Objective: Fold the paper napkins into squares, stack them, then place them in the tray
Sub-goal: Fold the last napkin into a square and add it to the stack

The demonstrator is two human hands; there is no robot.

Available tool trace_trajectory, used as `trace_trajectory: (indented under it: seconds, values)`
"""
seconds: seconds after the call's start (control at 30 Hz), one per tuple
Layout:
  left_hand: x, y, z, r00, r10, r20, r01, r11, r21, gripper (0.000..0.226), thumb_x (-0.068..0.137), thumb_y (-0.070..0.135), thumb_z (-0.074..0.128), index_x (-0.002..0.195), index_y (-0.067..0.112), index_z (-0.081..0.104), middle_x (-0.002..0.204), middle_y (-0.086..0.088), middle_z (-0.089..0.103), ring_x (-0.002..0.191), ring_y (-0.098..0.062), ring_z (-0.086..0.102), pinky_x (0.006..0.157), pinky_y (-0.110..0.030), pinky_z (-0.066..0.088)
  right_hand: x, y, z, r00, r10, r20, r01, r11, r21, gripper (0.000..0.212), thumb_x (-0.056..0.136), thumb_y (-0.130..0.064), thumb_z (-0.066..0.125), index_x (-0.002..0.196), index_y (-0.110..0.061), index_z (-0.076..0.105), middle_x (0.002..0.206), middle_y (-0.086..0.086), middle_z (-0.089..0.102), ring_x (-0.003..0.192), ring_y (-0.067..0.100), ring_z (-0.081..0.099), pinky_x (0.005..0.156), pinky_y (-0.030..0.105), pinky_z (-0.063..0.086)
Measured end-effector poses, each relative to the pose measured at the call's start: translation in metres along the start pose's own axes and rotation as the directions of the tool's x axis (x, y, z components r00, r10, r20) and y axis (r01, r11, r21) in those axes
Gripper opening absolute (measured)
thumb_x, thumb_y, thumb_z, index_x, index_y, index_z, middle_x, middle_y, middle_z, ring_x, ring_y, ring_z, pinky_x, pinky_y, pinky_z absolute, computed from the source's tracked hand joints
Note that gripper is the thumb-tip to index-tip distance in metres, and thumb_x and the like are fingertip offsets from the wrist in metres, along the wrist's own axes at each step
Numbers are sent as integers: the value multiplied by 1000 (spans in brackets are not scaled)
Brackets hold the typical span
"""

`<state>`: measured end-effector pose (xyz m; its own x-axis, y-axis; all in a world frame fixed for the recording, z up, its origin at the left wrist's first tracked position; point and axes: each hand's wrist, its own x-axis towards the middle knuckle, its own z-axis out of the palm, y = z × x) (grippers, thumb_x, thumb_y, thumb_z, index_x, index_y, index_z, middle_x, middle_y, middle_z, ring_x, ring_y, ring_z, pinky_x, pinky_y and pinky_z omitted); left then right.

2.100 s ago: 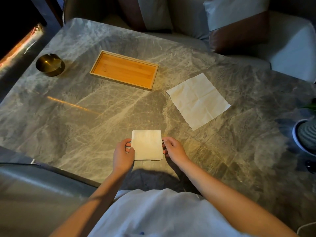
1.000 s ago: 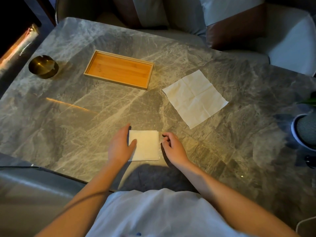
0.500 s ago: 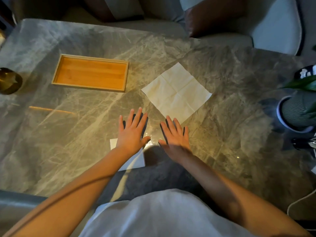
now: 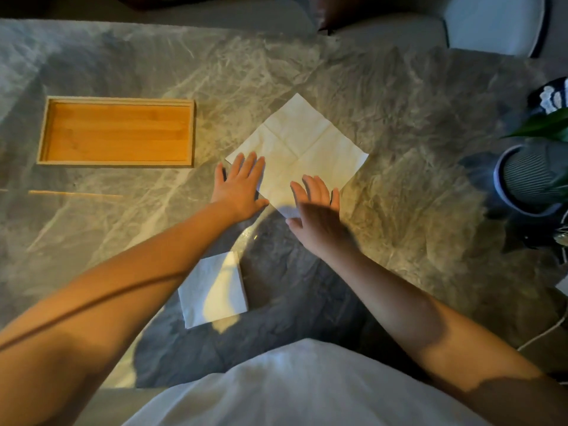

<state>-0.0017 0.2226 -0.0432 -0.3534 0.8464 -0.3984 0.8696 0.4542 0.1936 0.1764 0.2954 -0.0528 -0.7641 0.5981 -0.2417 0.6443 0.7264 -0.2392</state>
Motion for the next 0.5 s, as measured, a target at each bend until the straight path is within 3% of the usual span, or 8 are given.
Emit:
trace_trajectory:
  seconds: [0.1, 0.27, 0.4, 0.5]
  values:
    - [5, -13, 1, 1000, -7, -21, 6, 999, -36, 81, 86, 49, 55, 148, 17, 14, 157, -6, 13, 145, -27, 10, 113, -59, 11, -1, 1, 0, 999, -23, -36, 24, 999, 28, 50, 88, -39, 60, 132, -18, 47, 143, 8, 41, 134, 31, 35, 113, 51, 20]
    - [-10, -24, 6, 984, 24, -178, -24, 1000, 0, 59, 83, 41, 61, 133, 18, 40, 131, -11, 44, 120, -35, 40, 104, -50, 27, -8, 8, 1, 995, -9, -97, 20, 993, 115, 32, 87, -36, 62, 113, -17, 61, 128, 5, 54, 121, 27, 45, 106, 44, 31]
    - [-32, -30, 17, 974, 24, -225, -32, 999, -31, 45, 85, 31, 61, 126, 18, 49, 119, -11, 50, 108, -34, 47, 98, -47, 33, -22, 10, 6, 980, 15, -200, 31, 974, 226, 10, 86, -23, 64, 93, -18, 68, 111, 1, 62, 106, 25, 54, 99, 45, 38]
    - [-50, -30, 26, 974, 41, -222, -53, 997, -49, 40, 86, 30, 59, 124, 19, 51, 116, -9, 51, 107, -32, 48, 97, -45, 34, -34, 13, 14, 965, 70, -253, 3, 960, 279, 4, 85, -15, 65, 86, -16, 68, 104, 0, 64, 100, 22, 57, 99, 45, 40]
